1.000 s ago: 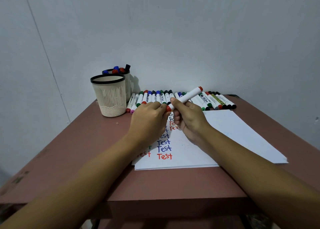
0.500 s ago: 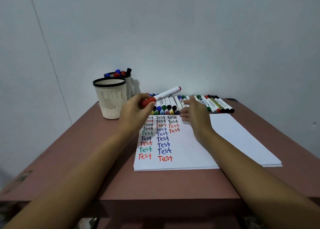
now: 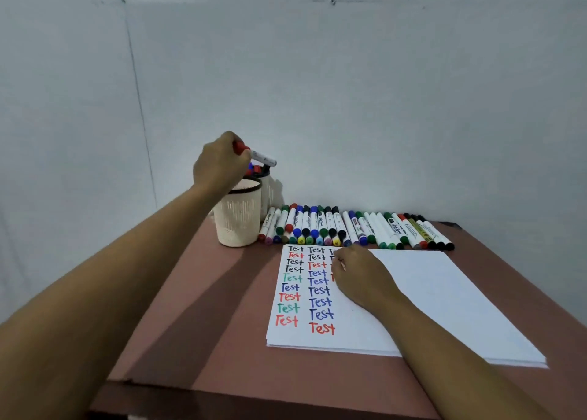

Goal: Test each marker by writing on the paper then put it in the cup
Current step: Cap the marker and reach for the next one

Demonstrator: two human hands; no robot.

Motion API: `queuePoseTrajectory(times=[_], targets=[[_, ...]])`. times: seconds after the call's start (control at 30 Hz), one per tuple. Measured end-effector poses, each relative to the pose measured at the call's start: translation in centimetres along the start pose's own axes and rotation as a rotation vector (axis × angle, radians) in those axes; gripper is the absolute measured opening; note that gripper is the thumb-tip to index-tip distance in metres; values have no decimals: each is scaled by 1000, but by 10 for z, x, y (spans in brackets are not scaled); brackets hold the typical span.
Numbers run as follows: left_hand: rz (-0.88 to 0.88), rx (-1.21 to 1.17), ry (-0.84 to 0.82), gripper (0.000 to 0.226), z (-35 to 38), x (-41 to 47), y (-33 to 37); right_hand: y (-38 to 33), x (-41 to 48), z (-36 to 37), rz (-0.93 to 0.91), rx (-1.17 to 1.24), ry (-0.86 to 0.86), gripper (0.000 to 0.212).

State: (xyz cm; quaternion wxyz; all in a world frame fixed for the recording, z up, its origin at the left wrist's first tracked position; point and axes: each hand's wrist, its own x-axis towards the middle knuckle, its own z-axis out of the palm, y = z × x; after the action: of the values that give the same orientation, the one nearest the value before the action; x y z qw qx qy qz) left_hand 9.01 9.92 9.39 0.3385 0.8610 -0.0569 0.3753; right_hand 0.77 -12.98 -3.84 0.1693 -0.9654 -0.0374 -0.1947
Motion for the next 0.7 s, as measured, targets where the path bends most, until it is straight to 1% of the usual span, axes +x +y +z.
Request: queuePoseTrajectory(times=[0.1, 0.17, 0.3, 0.37, 0.47, 0.6, 0.7], targets=[[-45, 117, -31, 21, -4, 31, -16, 1, 1, 1, -8, -7, -2, 30], [-46, 183, -93, 20, -2, 45, -24, 1, 2, 1, -9, -5, -1, 31], [-38, 189, -226, 27, 9, 57, -31, 0, 2, 1, -11, -15, -8, 34], [-36, 179, -214, 31, 17, 60, -32, -1, 2, 0, -19, -18, -9, 35], [-23, 160, -178, 29, 29, 65, -35, -3, 1, -2, -28, -16, 0, 37], [-11, 156, -284, 26, 42, 67, -43, -2, 2, -1, -30, -15, 0, 38], [-22, 303, -450, 34, 49, 69, -50, -2, 2, -1, -31, -20, 3, 38]])
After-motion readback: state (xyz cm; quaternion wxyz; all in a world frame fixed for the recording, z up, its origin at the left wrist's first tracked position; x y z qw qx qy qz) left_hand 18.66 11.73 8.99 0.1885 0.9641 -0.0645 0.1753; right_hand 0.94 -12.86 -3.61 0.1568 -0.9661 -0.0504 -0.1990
